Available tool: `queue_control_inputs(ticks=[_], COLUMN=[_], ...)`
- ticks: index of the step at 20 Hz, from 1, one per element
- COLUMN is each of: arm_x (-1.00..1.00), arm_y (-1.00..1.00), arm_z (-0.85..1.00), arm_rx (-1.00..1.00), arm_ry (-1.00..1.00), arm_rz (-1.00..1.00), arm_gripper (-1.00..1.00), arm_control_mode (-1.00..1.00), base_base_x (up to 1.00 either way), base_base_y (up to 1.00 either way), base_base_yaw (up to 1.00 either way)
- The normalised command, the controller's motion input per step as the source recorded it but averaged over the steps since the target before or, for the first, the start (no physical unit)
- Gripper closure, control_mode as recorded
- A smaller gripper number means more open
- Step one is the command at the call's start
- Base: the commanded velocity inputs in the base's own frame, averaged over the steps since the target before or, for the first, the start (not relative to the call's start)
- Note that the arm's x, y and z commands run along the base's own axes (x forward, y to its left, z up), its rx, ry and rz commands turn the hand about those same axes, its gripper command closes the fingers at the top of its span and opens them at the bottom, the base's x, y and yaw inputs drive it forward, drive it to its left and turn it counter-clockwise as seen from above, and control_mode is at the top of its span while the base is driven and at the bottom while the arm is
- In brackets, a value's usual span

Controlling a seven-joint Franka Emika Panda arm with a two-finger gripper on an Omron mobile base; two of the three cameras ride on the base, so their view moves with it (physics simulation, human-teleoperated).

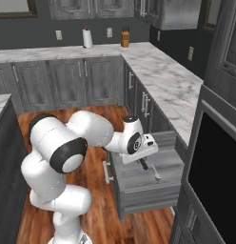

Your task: Pick up the metallic utensils from the counter and place them in the open drawer. Make sure not to pick up any wooden utensils.

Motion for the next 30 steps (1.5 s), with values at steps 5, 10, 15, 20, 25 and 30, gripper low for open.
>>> queue_control_inputs(ticks=[5,10,15,20,25,30], arm_x=[0.25,0.22,0.03,0.0,0.0,0.1], arm_y=[-0.14,-0.1,-0.1,0.0,0.0,0.01], arm_z=[-0.4,-0.34,-0.28,-0.4,-0.38,-0.33], arm_rx=[0.0,0.0,0.0,0.0,0.0,0.0], arm_ry=[0.07,0.05,0.01,0.0,0.0,0.0], arm_rz=[0.03,0.03,0.01,0.01,0.0,0.0], arm_gripper=[1.0,1.0,1.0,1.0,1.0,-1.0], arm_control_mode=[-1.0,-1.0,-1.0,-1.0,-1.0,-1.0], base_base_x=[0.0,0.0,0.0,0.0,0.0,0.0], base_base_y=[0.0,0.0,0.0,0.0,0.0,0.0], base_base_yaw=[0.0,0.0,0.0,0.0,0.0,0.0])
